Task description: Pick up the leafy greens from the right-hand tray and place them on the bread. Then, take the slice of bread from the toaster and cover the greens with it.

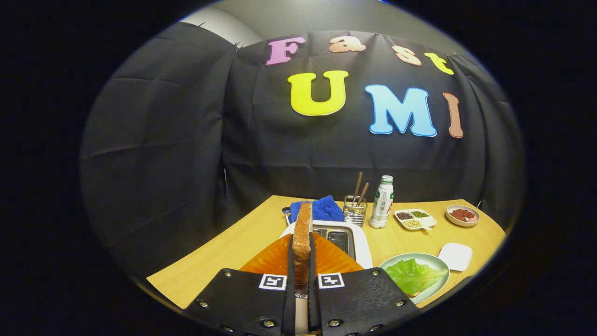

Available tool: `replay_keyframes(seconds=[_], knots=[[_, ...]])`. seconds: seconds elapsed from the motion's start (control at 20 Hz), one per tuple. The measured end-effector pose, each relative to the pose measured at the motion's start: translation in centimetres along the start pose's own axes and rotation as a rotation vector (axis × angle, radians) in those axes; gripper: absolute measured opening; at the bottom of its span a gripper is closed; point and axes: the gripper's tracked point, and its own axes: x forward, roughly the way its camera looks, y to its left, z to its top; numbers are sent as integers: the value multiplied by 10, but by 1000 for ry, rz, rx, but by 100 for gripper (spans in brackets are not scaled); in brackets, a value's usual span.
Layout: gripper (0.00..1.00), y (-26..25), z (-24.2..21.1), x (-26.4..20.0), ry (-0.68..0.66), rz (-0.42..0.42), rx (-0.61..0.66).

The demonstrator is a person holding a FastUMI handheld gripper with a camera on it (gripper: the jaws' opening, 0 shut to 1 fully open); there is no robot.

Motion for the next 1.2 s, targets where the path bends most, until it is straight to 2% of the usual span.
replay_keyframes(seconds=[0.3, 0.5, 0.85, 1.2], knots=[[10, -12, 46, -27, -109, 27, 53], [10, -40, 70, -48, -169, 10, 71], [10, -97, 59, -61, -129, -39, 65], [10, -169, 31, -61, -90, -158, 60]])
